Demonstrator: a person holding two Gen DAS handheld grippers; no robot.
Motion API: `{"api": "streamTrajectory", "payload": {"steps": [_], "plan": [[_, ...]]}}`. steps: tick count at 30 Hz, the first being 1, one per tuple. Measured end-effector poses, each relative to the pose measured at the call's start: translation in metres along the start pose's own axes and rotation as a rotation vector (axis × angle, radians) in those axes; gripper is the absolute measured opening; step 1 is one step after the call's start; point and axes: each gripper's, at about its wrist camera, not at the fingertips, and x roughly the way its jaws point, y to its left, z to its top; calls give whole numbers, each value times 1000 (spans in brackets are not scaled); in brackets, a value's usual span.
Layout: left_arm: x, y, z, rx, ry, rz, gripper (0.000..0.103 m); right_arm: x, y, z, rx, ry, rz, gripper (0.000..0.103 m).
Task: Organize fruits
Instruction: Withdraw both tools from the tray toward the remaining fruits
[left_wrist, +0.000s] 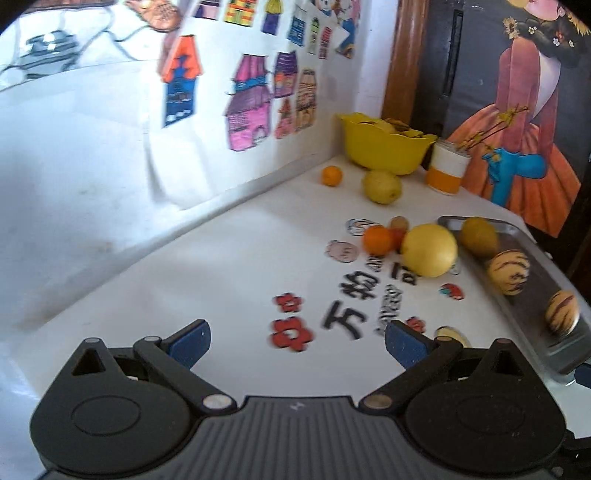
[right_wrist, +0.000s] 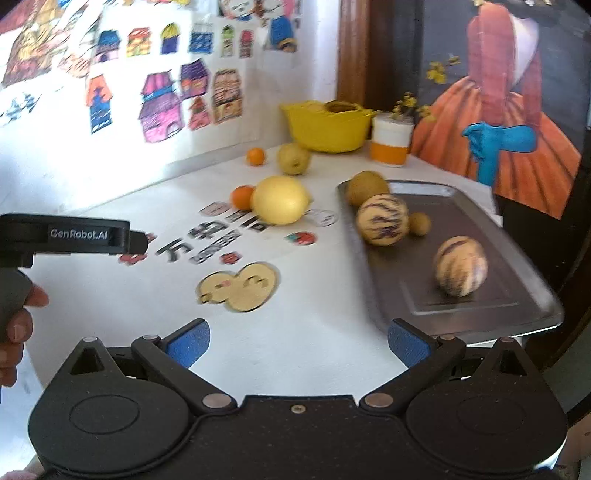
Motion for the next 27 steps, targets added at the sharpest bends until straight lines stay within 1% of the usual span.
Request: {"api": "streamTrajectory", "payload": {"steps": [6, 13, 17, 20, 27], "plan": [[-5, 20, -6, -6, 5, 19, 103, 9, 16, 2, -45, 16, 10, 102], [3, 30, 8, 42, 3, 11, 103, 28, 20, 22, -75, 9, 4, 102], [14, 31, 19, 56, 6, 11, 103, 40, 18, 35, -89, -2, 0, 102], [25, 30, 27, 55, 30, 10, 103, 51, 16, 45, -95, -12, -6, 102], [48, 20, 44, 69, 64, -24, 103, 74, 5, 60, -106, -33, -27, 102]]}}
